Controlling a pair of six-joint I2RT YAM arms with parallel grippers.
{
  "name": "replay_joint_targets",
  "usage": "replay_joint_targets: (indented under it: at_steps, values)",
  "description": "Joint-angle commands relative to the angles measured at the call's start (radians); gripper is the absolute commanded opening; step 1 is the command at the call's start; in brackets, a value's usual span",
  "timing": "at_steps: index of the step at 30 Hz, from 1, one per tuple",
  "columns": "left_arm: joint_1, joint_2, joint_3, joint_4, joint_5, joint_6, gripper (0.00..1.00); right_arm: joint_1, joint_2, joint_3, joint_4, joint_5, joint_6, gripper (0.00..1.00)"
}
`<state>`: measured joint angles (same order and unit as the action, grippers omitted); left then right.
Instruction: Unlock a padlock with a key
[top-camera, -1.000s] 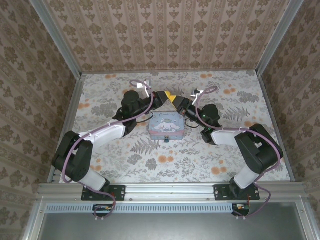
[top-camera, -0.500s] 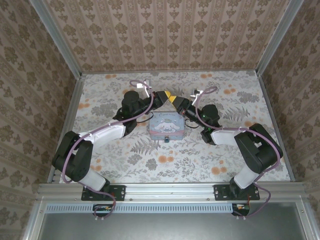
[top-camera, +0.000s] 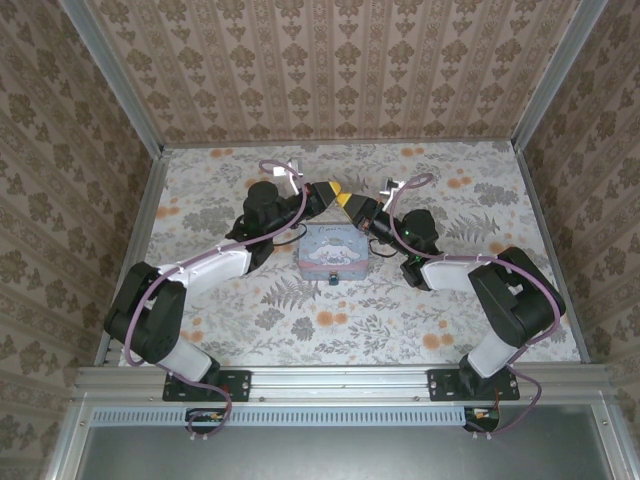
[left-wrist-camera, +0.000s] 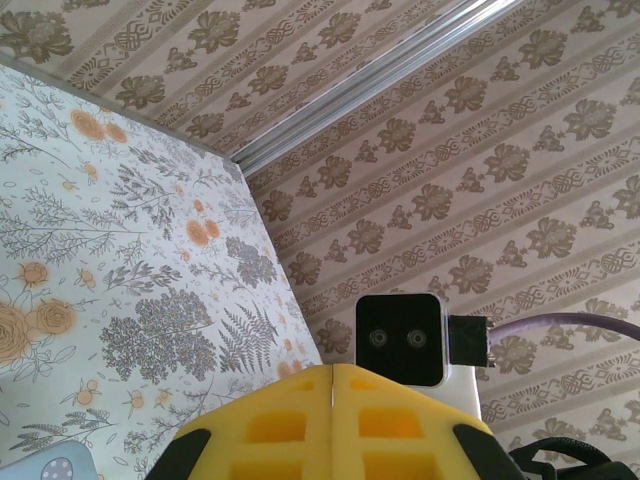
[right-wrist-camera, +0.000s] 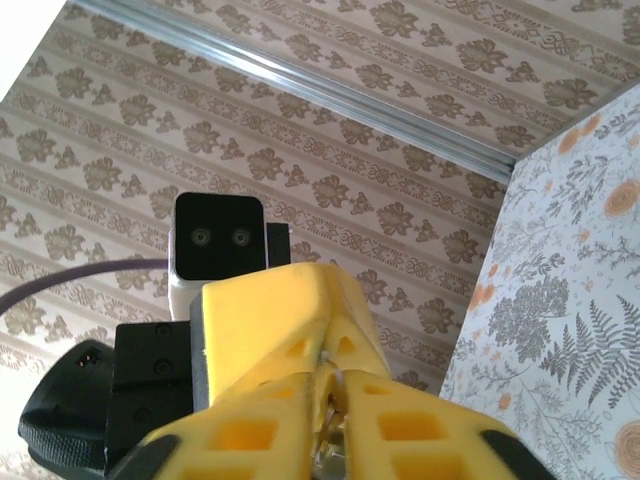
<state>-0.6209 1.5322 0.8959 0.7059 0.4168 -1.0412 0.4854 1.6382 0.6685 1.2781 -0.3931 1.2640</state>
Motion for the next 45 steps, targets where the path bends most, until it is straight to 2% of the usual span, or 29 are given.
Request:
replay_joint_targets:
  at_steps: [1, 3, 17, 26, 27, 32, 34, 37, 45]
  values:
    - [0.002, -0.003, -0.013, 0.036, -0.007, -0.010, 0.00, 0.006, 0.011, -0.004, 0.049, 0.022, 0.003, 0.05]
    - [0.003, -0.008, -0.019, 0.036, -0.011, -0.010, 0.00, 0.001, 0.013, -0.012, 0.049, 0.032, 0.009, 0.00]
    - [0.004, -0.065, -0.085, 0.044, -0.040, -0.013, 0.00, -0.030, 0.011, -0.041, 0.050, 0.084, 0.029, 0.00]
    - [0.004, -0.058, -0.078, 0.045, -0.038, -0.020, 0.00, -0.031, 0.017, -0.030, 0.046, 0.052, 0.033, 0.00]
    - [0.007, -0.059, -0.075, 0.041, -0.037, -0.020, 0.05, -0.032, 0.018, -0.032, 0.043, 0.042, 0.032, 0.00]
    - [0.045, -0.096, -0.082, 0.008, -0.017, -0.034, 0.41, -0.044, 0.003, -0.058, 0.015, 0.002, 0.025, 0.00]
    - [0.061, -0.127, -0.093, -0.026, -0.014, -0.026, 0.50, -0.051, -0.011, -0.068, -0.014, -0.018, 0.015, 0.00]
    - [0.074, -0.184, -0.107, -0.115, -0.004, 0.014, 0.60, -0.063, -0.044, -0.069, -0.107, -0.056, -0.014, 0.00]
    - [0.063, -0.327, -0.131, -0.443, -0.001, 0.194, 0.76, -0.069, -0.156, -0.047, -0.434, -0.136, -0.156, 0.00]
